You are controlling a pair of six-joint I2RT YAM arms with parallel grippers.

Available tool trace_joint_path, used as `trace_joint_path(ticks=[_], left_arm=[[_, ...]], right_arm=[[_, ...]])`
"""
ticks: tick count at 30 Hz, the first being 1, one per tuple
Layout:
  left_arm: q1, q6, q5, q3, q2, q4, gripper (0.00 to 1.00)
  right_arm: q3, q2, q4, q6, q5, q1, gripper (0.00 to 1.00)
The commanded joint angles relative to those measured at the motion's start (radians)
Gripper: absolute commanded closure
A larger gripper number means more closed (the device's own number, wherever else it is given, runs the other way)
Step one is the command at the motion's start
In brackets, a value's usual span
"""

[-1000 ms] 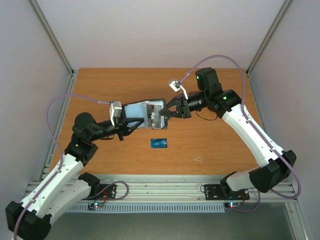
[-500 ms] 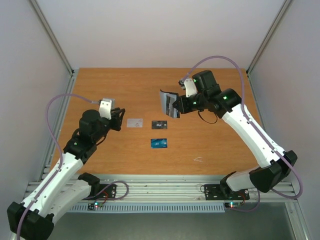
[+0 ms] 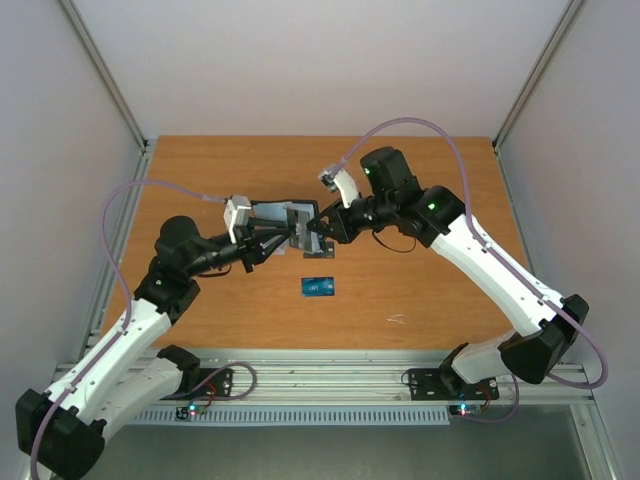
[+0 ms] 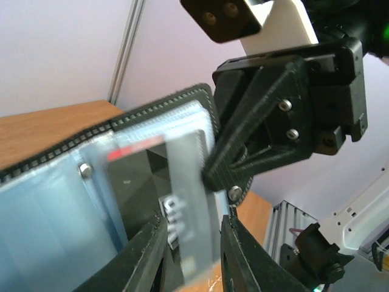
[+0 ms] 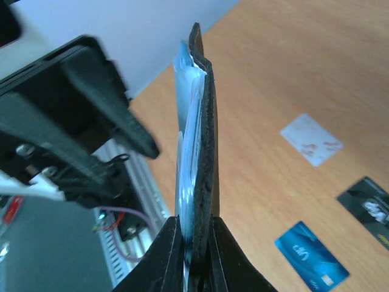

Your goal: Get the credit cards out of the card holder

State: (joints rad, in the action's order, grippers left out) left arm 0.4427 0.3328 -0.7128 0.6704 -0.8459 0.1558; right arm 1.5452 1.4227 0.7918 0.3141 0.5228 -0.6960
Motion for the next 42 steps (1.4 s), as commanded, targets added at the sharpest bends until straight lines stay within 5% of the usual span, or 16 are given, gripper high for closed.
trace_joint_path(ticks=[1, 26, 31, 42], left_arm=[[-0.015, 0.045, -0.037, 0.007, 0.004, 0.081, 0.74], [-0.070, 0.056, -0.090, 0.009, 0.006, 0.038, 0.61], [-0.104, 0.162, -0.237, 0.005, 0.010, 0.212, 0.60], [-0.071, 0.190, -0.353, 0.069, -0.013, 0.238, 0.76]], right_arm=[[-0.025, -0.051, -0.087, 0.076, 0.221, -0.008, 0.99], [-0.007, -0.094, -0.096, 0.164, 0.357, -0.007, 0.99], [-0.021, -0.126, -0.134, 0.150, 0.339, -0.005, 0.99], [-0.018, -0.090, -0.256, 0.071, 0.351, -0.006, 0.99]])
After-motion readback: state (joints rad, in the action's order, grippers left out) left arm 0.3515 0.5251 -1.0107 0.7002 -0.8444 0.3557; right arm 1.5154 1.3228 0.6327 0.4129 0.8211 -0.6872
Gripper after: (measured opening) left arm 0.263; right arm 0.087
